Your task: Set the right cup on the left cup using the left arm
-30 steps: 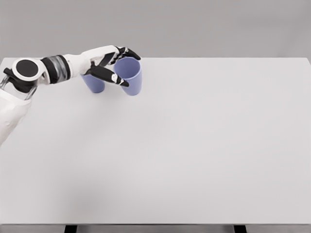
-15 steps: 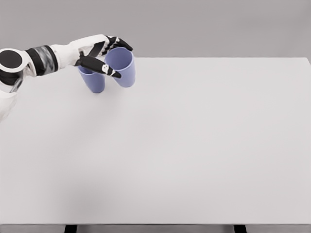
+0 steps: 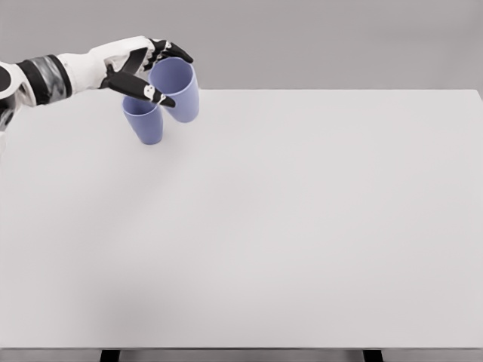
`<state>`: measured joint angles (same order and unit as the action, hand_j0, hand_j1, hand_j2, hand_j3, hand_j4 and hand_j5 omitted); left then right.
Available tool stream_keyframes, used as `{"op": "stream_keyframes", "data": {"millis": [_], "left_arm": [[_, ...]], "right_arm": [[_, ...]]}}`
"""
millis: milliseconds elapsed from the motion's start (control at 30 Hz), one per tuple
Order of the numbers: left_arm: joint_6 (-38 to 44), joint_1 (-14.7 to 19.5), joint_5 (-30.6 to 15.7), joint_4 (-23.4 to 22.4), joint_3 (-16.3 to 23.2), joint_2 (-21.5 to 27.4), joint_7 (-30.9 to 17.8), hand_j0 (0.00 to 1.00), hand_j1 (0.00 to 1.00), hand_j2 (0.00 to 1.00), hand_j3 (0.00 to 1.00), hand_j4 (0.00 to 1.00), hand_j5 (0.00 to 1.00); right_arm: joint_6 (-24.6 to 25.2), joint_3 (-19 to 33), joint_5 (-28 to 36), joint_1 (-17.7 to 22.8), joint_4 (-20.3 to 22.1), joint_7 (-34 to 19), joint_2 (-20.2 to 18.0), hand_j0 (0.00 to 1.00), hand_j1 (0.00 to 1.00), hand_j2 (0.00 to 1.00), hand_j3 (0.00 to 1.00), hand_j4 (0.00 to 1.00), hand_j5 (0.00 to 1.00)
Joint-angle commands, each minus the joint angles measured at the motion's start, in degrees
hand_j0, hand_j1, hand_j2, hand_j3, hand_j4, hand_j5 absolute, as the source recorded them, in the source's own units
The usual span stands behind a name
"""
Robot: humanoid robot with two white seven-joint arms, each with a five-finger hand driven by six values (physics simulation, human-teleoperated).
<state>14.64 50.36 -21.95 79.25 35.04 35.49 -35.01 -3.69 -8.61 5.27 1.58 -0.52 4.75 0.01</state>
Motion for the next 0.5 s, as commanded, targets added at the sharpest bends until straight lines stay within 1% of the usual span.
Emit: {"op": "stream_keyframes", "data": {"millis": [0,100,133,467], "left_arm": [[0.0,0.0,-0.3,0.0,-0.1,0.2,0.0,0.65,0.65,0.65,0.65,0.65,0.65],[0.0,0.4,-0.3,0.0,-0.1,0.2,0.0,0.65,0.65,0.65,0.65,0.65,0.65],[0.0,0.3,-0.4,0.0,-0.8,0.7,0.0,0.65,0.65,0.65,0.65,0.65,0.65],[0.0,0.3,-0.3,-0.1,-3.7,2.2,0.0,0.65,0.65,0.65,0.65,0.65,0.65]], "right_arm": [[0.0,0.0,0.0,0.0,0.0,0.0,0.0,1.0,1.0,1.0,1.0,1.0,1.0],[0.0,0.0,0.0,0.0,0.0,0.0,0.0,1.0,1.0,1.0,1.0,1.0,1.0],[0.0,0.0,0.0,0.0,0.0,0.0,0.0,1.0,1.0,1.0,1.0,1.0,1.0],[0.0,0.0,0.0,0.0,0.0,0.0,0.0,1.0,1.0,1.0,1.0,1.0,1.0]]}}
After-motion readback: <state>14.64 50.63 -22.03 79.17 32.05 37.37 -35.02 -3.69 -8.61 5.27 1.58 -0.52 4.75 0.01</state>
